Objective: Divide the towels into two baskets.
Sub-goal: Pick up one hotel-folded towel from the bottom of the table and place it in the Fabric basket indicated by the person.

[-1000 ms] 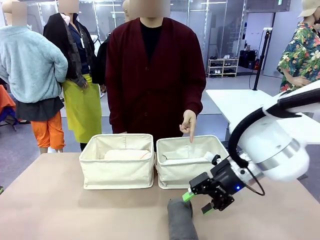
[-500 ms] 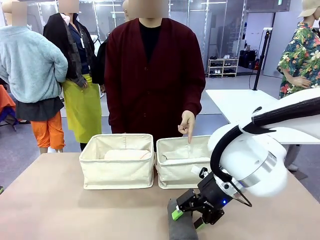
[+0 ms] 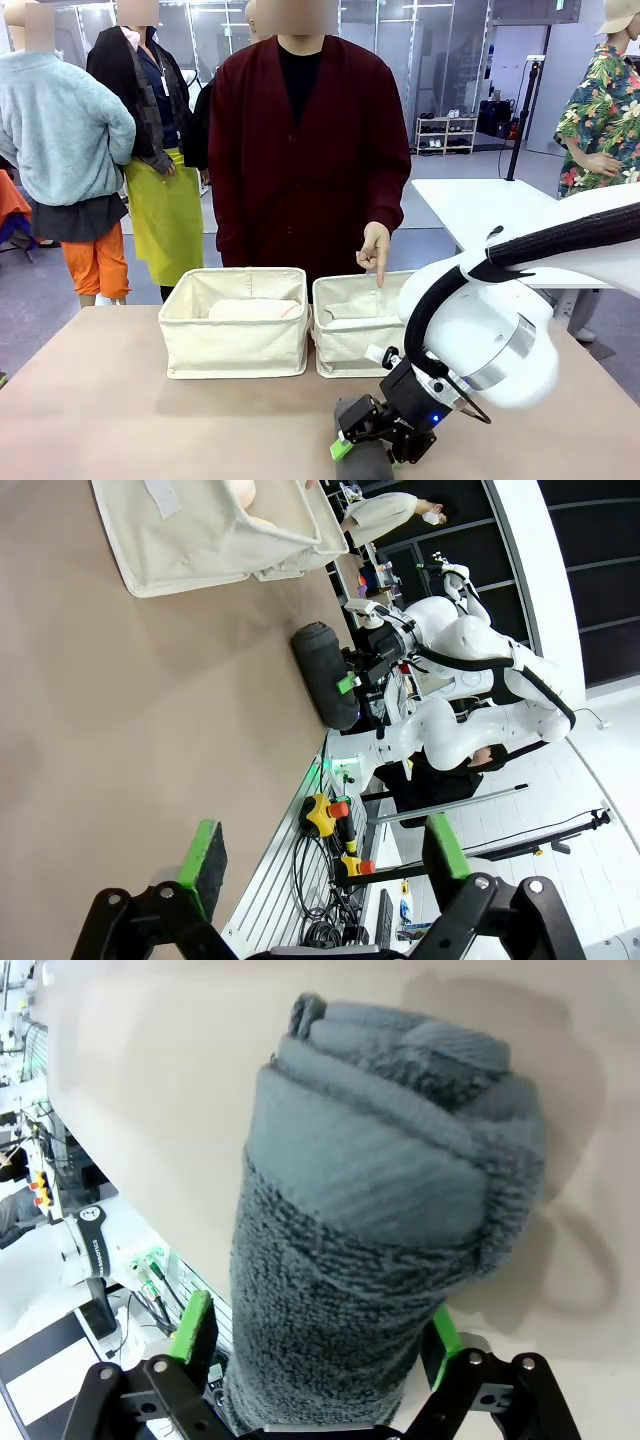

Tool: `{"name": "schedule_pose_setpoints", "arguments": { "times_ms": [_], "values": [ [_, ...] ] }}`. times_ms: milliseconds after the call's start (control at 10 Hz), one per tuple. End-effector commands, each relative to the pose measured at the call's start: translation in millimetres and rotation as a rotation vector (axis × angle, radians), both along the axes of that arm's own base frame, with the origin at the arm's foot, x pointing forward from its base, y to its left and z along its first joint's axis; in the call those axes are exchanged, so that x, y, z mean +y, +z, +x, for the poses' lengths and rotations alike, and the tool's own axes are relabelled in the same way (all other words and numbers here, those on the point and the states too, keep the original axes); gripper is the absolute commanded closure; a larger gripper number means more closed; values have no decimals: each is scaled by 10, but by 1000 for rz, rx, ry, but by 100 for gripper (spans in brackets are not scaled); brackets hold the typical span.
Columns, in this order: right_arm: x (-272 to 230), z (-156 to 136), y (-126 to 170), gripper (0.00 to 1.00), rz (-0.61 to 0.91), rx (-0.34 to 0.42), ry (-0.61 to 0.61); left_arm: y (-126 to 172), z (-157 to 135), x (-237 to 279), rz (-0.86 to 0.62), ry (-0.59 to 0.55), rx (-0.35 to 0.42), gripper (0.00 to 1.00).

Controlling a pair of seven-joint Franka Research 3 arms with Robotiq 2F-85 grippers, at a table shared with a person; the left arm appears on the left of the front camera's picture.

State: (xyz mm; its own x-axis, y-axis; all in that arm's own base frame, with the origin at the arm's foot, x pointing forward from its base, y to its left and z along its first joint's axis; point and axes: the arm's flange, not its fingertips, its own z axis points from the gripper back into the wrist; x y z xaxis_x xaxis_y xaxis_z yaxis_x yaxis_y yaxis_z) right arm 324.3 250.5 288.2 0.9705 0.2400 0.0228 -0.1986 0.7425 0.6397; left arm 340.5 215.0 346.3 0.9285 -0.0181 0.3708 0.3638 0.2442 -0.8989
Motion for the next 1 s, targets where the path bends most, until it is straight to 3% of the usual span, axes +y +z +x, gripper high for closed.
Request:
{"name": "schedule_pose_setpoints", "arguments": {
  "times_ms": [0, 100, 400, 600, 900],
  "values": [
    [-265, -484, 6, 60, -5, -47, 30, -4, -33, 8, -5, 5, -4, 0],
    [-273, -489, 25, 98, -8, -51, 30, -4, -33, 8, -5, 5, -4, 0],
    [-302, -495, 105, 100, 5, -62, 29, -4, -33, 8, -5, 5, -4, 0],
    [-348, -489, 233, 91, 22, -56, 16, -4, -33, 8, -5, 5, -4, 0],
    [-514, -508, 726, 91, 33, -100, 58, -4, -33, 8, -5, 5, -4, 0]
  ]
}}
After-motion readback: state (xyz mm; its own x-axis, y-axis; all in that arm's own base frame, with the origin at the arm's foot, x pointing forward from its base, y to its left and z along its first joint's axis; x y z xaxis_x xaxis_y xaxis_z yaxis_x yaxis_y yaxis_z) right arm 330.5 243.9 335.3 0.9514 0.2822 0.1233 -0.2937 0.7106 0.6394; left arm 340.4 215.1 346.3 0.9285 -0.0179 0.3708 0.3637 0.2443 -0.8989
